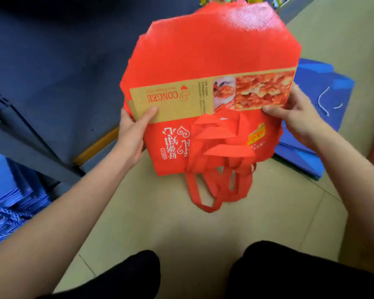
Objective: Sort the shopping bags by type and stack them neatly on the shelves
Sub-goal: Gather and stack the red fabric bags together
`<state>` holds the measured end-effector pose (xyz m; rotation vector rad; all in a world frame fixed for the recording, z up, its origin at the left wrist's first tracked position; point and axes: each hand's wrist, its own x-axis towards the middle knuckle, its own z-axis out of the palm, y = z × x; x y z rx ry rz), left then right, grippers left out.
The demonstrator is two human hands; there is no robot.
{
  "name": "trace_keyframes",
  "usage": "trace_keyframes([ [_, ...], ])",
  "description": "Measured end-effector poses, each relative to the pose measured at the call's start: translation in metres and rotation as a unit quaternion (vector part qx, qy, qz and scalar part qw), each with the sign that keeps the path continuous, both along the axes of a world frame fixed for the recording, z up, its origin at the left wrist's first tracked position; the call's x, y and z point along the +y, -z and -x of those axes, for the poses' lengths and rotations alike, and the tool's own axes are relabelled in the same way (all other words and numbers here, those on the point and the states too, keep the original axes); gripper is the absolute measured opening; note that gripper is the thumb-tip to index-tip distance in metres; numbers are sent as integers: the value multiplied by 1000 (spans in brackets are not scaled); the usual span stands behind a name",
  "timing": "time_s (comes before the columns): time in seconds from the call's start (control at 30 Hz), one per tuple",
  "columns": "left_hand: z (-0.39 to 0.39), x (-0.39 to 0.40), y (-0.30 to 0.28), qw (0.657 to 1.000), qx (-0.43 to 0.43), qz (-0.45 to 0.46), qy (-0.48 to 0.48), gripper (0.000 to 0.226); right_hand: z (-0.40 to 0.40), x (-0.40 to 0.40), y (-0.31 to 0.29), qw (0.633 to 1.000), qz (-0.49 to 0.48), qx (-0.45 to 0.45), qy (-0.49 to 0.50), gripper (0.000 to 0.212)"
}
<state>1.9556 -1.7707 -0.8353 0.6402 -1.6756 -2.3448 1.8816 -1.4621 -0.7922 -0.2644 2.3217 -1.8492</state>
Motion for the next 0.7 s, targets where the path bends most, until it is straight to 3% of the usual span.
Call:
trace_keyframes([
  [0.13, -6, -9, -2, 992, 8, 116, 42, 68, -6, -11, 15, 1000, 26, -16, 3, 83],
  [0.2, -14, -12, 9, 987, -9, 143, 71, 96, -12, -13, 25, 999, 35, -27, 10, 86],
  [0.27, -19, -15, 17, 986, -16, 146, 82, 107, -15, -12, 35, 998, 36, -34, 25, 92],
  [0.37, -14, -19, 20, 984, -22, 144, 100, 110, -12, -12, 46, 994, 69, -53, 64, 105],
  [0.53, -4, -22, 20, 985, -35, 120, 120, 99, -13, -24, 68, 997, 8, -61, 40, 109],
  [0.6, -2, -21, 18, 987, -24, 107, 115, 97, -14, -29, 69, 996, 33, -61, 54, 116],
  [0.7, 4, -23, 9, 991, 25, 86, 102, 89, -9, -33, 59, 992, 88, -28, 88, 106],
])
